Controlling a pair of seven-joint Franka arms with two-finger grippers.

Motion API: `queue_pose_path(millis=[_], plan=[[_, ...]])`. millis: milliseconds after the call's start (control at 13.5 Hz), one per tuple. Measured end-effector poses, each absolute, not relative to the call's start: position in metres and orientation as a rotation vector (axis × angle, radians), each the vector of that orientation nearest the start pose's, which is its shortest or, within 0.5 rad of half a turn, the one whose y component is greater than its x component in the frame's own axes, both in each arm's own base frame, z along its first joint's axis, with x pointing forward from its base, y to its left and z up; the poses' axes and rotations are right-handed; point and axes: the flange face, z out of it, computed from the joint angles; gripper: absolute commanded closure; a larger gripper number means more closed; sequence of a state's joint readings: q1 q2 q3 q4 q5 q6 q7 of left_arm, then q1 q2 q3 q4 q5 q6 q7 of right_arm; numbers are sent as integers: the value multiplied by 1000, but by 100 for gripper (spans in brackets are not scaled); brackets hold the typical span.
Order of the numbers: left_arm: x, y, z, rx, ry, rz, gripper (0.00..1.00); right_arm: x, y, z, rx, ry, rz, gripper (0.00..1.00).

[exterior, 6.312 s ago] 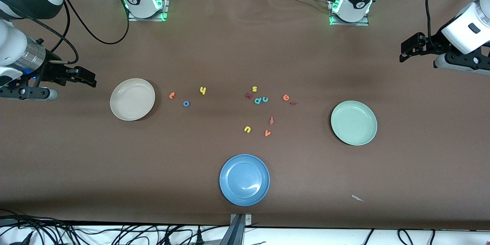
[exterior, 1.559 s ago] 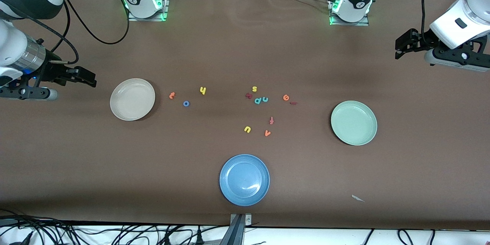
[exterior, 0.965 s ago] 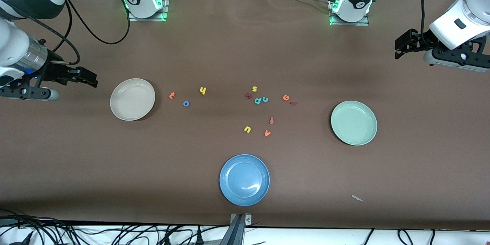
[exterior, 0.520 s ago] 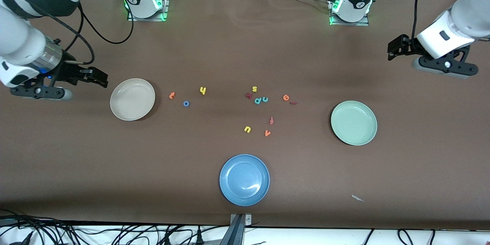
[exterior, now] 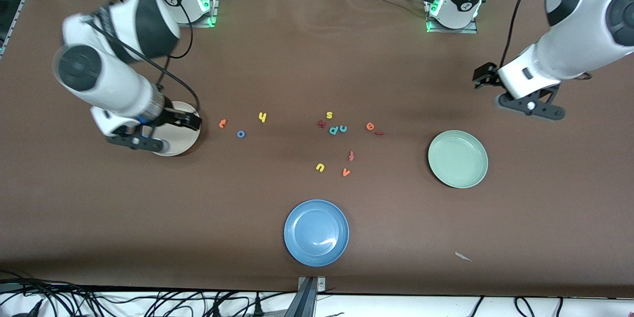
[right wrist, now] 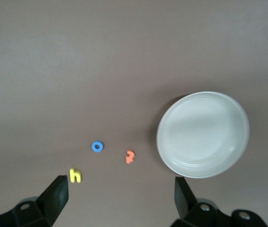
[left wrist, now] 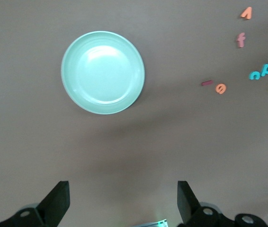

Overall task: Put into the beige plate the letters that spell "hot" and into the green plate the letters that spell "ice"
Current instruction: 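Reach the right gripper to orange 3 while the left gripper reaches orange e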

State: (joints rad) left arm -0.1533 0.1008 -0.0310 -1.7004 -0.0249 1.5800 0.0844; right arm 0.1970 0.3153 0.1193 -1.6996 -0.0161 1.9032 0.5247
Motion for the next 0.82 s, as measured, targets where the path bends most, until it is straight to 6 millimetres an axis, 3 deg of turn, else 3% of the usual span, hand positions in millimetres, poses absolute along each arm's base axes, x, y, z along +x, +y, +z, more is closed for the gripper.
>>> queue_pose_path(millis=[223,371,594,817], plan=[[569,-127,472,-3105,463,406,0,593,193,324,-3137,419,201,2],[576,-155,440,-3095,529,416,0,575,192,284,-3141,463,245,11],[582,-194,399,-3088,620,408,0,553,201,242,-3137,545,296,29],[583,-215,385,-3105,631,382,0,537,206,208,-3129,575,309,41]])
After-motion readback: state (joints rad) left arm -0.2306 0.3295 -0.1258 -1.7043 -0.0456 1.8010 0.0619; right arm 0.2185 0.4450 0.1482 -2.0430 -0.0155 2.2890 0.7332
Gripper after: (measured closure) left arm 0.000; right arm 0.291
